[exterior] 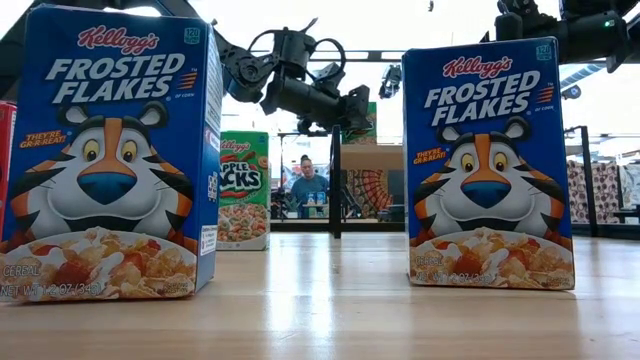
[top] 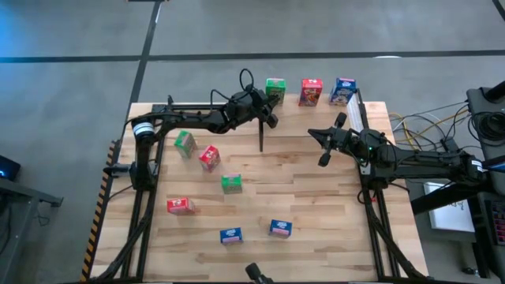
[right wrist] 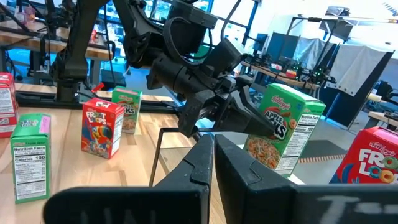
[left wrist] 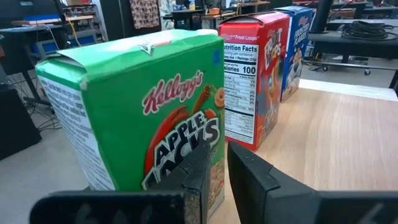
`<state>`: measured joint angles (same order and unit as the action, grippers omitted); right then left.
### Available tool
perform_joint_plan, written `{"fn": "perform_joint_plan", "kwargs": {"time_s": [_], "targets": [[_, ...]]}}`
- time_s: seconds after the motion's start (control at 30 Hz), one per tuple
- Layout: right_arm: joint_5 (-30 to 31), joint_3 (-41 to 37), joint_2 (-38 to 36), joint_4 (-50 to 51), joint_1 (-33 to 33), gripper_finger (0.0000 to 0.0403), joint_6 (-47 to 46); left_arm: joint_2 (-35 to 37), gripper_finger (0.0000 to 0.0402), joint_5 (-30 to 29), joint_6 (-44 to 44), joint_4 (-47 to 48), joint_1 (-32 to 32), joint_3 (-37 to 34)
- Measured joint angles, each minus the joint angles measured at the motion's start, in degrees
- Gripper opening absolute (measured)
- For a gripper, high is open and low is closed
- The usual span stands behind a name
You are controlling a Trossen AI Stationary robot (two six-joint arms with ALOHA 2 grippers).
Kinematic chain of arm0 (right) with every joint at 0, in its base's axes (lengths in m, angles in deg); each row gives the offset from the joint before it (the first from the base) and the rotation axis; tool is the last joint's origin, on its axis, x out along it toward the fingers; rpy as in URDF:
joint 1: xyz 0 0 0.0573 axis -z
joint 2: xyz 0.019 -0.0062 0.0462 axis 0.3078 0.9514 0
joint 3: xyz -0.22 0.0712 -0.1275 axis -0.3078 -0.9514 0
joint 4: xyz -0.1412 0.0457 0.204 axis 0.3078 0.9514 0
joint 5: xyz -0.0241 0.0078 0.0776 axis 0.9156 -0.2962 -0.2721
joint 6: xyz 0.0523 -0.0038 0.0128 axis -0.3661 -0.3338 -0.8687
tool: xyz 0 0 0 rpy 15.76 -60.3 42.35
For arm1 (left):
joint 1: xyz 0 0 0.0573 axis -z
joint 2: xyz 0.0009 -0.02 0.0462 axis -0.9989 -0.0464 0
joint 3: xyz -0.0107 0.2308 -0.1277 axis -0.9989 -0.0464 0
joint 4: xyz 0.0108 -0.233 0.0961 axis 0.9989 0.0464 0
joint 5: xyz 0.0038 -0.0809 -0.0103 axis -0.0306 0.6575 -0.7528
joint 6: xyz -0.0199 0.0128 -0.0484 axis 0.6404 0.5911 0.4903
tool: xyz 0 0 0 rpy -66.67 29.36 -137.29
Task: Stack cereal on shelf
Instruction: Adjust the green cereal box on the shelf, then put the bottom green cereal box on the shelf aligned with other green cereal boxes
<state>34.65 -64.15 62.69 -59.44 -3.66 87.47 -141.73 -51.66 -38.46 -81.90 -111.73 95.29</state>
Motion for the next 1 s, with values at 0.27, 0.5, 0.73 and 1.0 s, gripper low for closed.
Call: {"fn": "perform_joint_plan", "kwargs": {"time_s": [0.27,0.5,0.73,1.0], "targets": [[1.4,0.0,0.0,-0.1,0.0,0.0009,-1.5,2.3,0.0038,6.5,-0.3,0.5,1.7,-0.2],[4.0,0.0,0.0,0.0,0.0,0.0009,-3.1,10.5,0.0038,9.3,-7.5,8.8,4.4,-1.4],[4.4,0.0,0.0,0.0,0.0,0.0009,-3.0,23.5,0.0038,11.0,-14.9,35.5,9.6,-2.4],[4.4,0.6,-0.1,-0.4,0.0,0.0009,-2.4,32.8,0.0038,11.0,-9.9,64.7,16.0,-2.4]]}}
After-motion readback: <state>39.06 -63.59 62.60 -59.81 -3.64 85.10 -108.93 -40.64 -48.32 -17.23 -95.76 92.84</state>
